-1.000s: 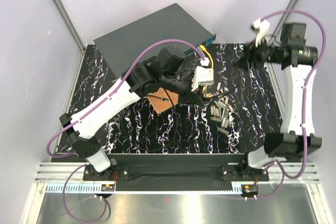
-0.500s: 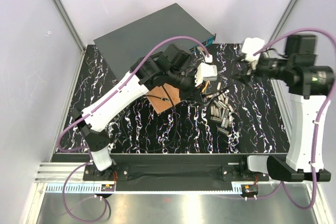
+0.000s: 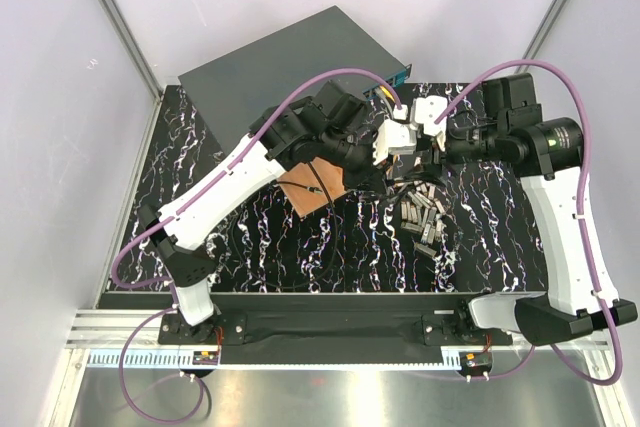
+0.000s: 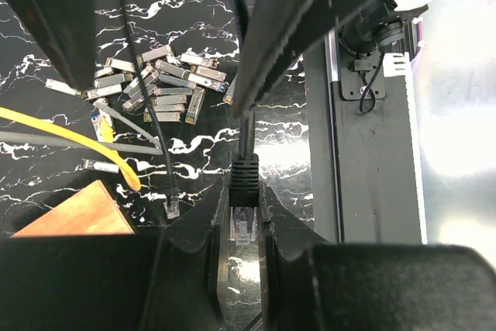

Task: Insert the plug into the switch port

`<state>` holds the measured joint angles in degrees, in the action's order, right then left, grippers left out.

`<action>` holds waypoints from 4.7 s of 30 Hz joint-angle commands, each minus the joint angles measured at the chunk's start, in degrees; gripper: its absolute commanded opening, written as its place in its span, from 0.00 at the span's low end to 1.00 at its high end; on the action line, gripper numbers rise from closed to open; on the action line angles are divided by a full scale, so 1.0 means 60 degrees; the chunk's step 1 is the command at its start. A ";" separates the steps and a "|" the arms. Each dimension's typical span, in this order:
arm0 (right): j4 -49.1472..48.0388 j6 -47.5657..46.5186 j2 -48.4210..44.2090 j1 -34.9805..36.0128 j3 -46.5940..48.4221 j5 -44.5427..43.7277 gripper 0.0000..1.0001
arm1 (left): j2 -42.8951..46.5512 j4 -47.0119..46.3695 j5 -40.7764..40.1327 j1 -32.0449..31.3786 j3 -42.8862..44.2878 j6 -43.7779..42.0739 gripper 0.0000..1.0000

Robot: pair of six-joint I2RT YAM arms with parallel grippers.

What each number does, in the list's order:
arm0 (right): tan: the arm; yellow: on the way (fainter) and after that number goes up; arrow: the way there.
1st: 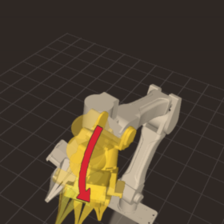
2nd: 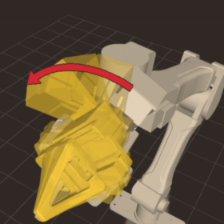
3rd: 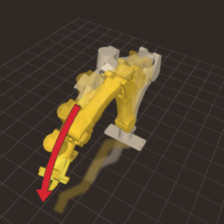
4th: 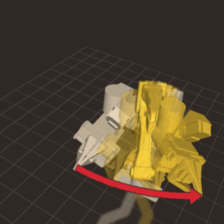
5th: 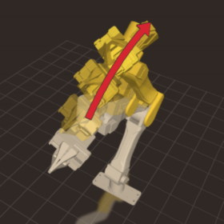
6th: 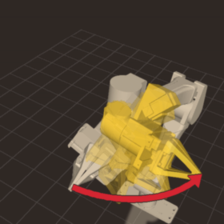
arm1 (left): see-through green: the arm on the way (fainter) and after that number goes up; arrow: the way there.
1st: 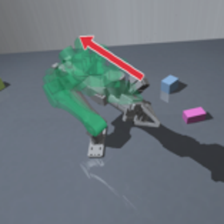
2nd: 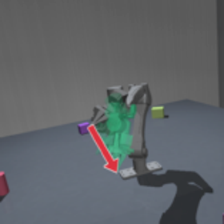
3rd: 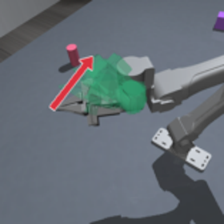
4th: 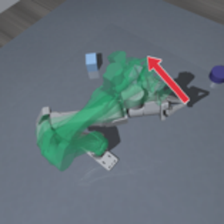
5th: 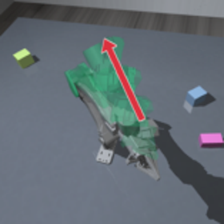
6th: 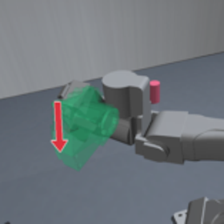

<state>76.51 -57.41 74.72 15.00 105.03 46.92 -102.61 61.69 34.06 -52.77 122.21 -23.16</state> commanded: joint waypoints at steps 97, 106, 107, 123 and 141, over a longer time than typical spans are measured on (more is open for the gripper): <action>0.0504 0.2492 -0.0208 0.1571 -0.0485 0.0326 0.43 | 0.3229 -0.3925 0.3185 0.1516 -0.4402 0.1297 0.00; 0.1031 0.2289 0.0129 0.1688 -0.0030 -0.0070 0.39 | 0.3185 -0.3280 0.2716 0.1369 -0.4329 0.0490 0.00; 0.1061 0.2273 0.0130 0.1732 -0.0045 -0.0128 0.39 | 0.3185 -0.3265 0.2702 0.1383 -0.4358 0.0476 0.00; 0.1003 0.2390 0.0248 0.2846 -0.0367 -0.1256 0.39 | 0.3156 -0.3192 0.2687 0.1369 -0.4314 0.0329 0.00; 0.0637 0.2551 0.0130 0.2949 -0.0572 -0.1565 0.00 | 0.3156 -0.3426 0.2688 0.1369 -0.4314 0.0709 0.11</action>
<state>77.87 -42.65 76.25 32.01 101.73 38.17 -83.53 44.10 49.91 -44.25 93.84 -19.57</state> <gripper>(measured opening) 0.047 0.098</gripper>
